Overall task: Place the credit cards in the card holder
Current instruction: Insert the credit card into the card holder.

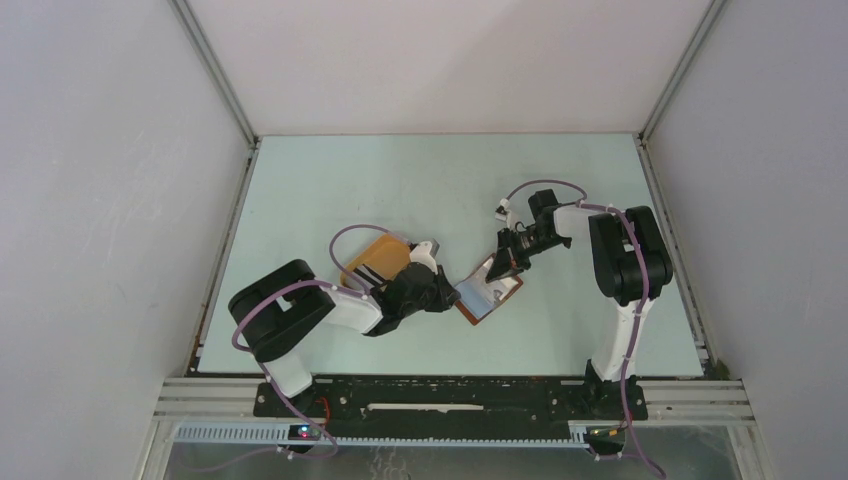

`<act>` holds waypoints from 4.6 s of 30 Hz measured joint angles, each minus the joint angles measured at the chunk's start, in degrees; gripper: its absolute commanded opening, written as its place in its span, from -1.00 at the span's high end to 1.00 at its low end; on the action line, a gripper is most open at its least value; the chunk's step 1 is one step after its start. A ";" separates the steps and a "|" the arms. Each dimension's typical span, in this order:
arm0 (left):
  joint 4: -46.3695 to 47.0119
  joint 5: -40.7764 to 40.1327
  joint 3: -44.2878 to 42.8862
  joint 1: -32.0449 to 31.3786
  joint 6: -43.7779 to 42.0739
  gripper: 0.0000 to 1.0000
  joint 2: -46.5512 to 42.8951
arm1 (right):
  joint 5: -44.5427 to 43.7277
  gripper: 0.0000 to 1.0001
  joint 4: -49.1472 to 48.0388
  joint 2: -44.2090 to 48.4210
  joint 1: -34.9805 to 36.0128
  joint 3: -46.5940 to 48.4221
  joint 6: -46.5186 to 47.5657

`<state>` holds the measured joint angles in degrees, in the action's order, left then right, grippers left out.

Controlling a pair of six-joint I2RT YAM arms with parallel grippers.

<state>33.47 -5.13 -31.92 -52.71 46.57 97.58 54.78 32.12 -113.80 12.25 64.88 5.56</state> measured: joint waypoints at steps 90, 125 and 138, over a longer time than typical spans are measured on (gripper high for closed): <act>-1.11 3.52 9.44 -1.16 -3.23 0.35 -11.61 | -19.32 -0.21 14.53 21.92 17.79 3.93 26.77; 8.20 5.22 20.09 2.34 -28.63 -0.74 -27.67 | -13.66 0.26 13.51 29.64 21.20 -5.53 37.97; 16.98 27.19 3.69 11.85 -34.40 -0.88 -4.07 | -12.81 0.70 16.94 25.53 8.70 -1.42 34.03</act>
<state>50.46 22.06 -28.23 -40.86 12.16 93.51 41.98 49.06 -88.27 20.95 63.46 39.59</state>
